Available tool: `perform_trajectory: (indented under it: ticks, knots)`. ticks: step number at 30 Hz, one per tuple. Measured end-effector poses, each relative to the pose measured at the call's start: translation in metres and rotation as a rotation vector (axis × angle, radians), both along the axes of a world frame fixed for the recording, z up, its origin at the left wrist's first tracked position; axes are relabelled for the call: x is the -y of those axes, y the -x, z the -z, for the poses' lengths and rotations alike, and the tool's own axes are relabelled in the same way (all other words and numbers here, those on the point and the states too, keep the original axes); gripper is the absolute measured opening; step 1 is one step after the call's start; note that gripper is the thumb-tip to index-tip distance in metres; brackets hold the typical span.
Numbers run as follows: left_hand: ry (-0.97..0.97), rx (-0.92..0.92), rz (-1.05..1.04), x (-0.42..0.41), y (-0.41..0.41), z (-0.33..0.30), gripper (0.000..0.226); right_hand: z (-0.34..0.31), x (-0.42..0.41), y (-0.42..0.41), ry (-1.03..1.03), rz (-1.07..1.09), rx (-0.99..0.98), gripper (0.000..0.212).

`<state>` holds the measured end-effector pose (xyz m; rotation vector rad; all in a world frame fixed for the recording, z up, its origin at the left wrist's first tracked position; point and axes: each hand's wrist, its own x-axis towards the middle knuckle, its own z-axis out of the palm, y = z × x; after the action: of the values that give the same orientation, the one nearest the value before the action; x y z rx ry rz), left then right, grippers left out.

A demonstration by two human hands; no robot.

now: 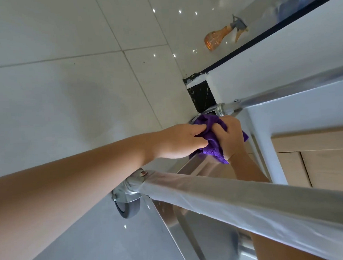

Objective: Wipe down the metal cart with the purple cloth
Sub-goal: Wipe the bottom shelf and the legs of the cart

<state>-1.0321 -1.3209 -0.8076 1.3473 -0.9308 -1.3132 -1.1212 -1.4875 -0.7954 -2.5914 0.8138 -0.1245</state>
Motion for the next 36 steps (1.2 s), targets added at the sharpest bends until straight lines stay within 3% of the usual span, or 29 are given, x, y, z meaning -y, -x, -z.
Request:
perform_trajectory:
  ticks: [5,8,10,13,17,20,22,24,27,32,36]
  knots:
    - [0.013,0.032,-0.024,0.02,0.001,-0.002,0.047,0.005,0.02,0.0,0.067,0.116,0.026,0.047]
    - [0.013,0.039,-0.068,0.019,-0.002,-0.001,0.052,0.007,0.032,-0.004,0.063,0.308,-0.009,0.019]
    - [-0.008,0.005,-0.056,0.012,-0.006,0.002,0.047,0.008,0.041,-0.007,-0.004,0.434,-0.013,0.012]
    - [-0.061,0.008,-0.012,-0.002,-0.007,0.007,0.051,0.01,0.055,-0.013,-0.057,0.523,-0.032,0.03]
    - [-0.094,0.007,0.108,-0.008,-0.002,0.008,0.059,0.007,0.058,-0.023,-0.015,0.587,-0.036,0.018]
    - [-0.109,-0.037,0.149,-0.01,0.004,0.008,0.031,0.006,0.054,-0.025,-0.014,0.616,-0.009,0.018]
    - [-0.116,-0.03,0.172,-0.011,0.006,0.011,0.022,0.007,0.051,-0.023,-0.04,0.599,-0.01,0.037]
    - [-0.107,0.016,0.189,-0.012,0.006,0.011,0.044,0.01,0.049,-0.017,-0.051,0.576,-0.029,0.063]
    - [-0.113,0.075,0.222,-0.016,0.006,0.011,0.056,0.013,0.041,-0.006,-0.061,0.559,-0.034,0.076]
    - [-0.137,0.107,0.228,-0.016,0.015,0.013,0.089,0.014,0.01,0.012,-0.064,0.565,0.009,0.075]
    - [-0.102,0.261,0.175,-0.018,0.021,0.002,0.094,0.01,-0.034,0.028,-0.078,0.52,0.055,0.058]
